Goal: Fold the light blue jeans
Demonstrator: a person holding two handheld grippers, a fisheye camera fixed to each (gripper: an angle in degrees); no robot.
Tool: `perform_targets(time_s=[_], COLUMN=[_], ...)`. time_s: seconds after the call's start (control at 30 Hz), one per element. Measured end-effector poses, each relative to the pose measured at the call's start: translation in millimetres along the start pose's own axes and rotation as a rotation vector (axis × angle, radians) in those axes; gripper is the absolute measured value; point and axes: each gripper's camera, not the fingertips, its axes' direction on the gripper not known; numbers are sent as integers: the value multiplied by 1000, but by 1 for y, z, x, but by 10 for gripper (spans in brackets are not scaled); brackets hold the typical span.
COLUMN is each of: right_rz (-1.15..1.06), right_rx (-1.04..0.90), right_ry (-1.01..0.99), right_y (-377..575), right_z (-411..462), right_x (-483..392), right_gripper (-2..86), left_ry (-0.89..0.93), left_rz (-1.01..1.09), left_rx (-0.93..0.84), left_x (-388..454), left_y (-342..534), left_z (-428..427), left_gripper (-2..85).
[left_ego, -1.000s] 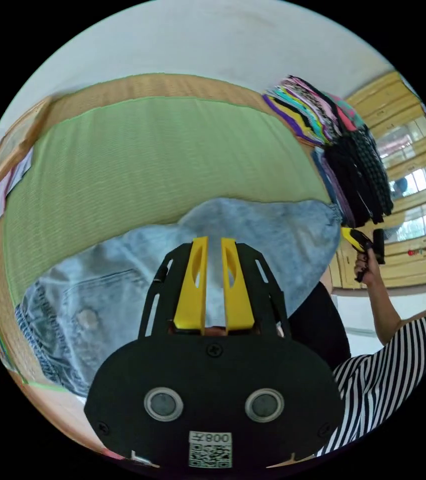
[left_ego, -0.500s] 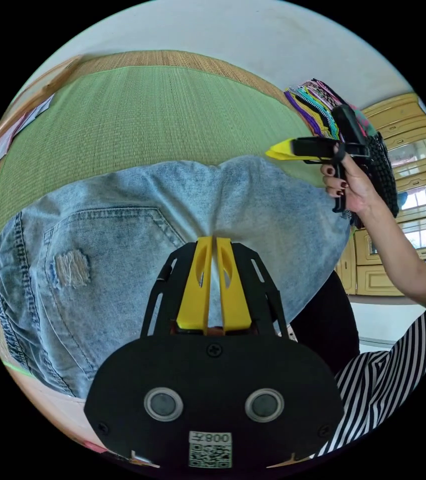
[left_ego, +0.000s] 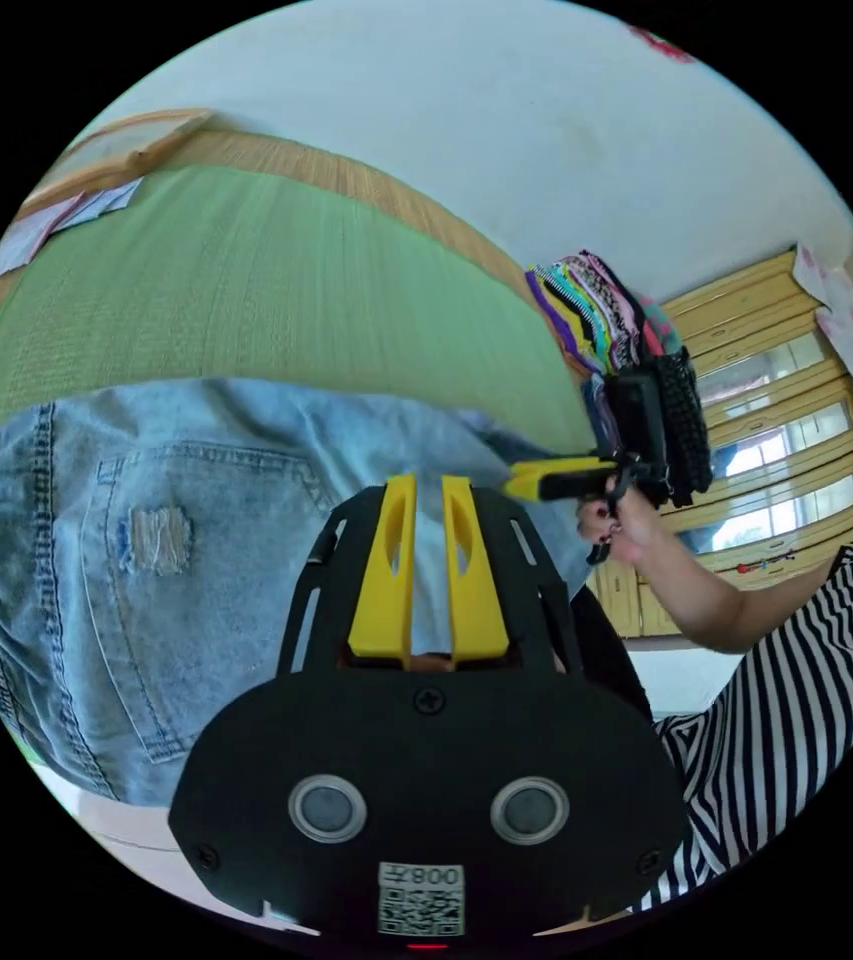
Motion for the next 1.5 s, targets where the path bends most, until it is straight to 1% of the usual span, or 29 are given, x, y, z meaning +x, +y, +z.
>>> perform_targets(time_s=[0.1,0.27,0.37,0.43,0.5,0.6,0.67,0.83,1.0,1.07,1.13,1.17,1.23,1.27,1.33,1.37,1.43,1.5], right_rz=[17,10,6,3,-1,3,6,23,29,44,51,54,61,67,73,75,74,81], right_rx=[9,-5,-1,-1,0,26,69,90,43,-6,-11,-3,24,41,53,59,66,78], right_ry=[-16,14,18,18,14,-8,-42,-90,-109,-88,-73,-73,-64,-63,-68,-64,-58,-54], right_y=[-2,-14,-23,-29,-35,-47,-63,-107,-145,-158,-163,-165,-166,-167,-168,-169,-170,-170], right_z=[2,-4,-13,-19,-27,-46,-61,-73,-66,-59,-60,-64,-73,-78,-84,-86,-88,-90], right_x=[-13,-34,-42,-48,-54,-63,-70,-75,-79,-80,-81,-82,-84,-85,-86,-87,-91,-92], right_gripper=[34,34,37,39,44,56,60,62,54,39,29,25,19,17,15,14,12,12], left_ry=[-4,-125,-190,-175,-166,-163,-164,-134,-129,-127,-139,-154,-287,-316,-394,-413,-479,-472], left_rz=[57,141,164,154,146,134,128,104,109,110,95,84,6,-20,-144,-177,-307,-379], left_rx=[-6,-41,-136,-174,-164,-104,-79,-28,-15,-16,-3,9,76,97,189,217,281,286], left_x=[-1,-8,-26,-41,-49,-58,-63,-80,-93,-99,-109,-113,-134,-141,-174,-182,-215,-238], left_y=[-2,-5,-3,4,11,24,32,54,67,71,78,80,90,93,106,110,123,130], left_z=[-9,-19,-21,-25,-33,-50,-59,-84,-99,-104,-116,-122,-151,-160,-200,-210,-243,-256], left_gripper=[69,82,71,51,39,28,25,20,21,23,26,28,36,41,62,68,84,93])
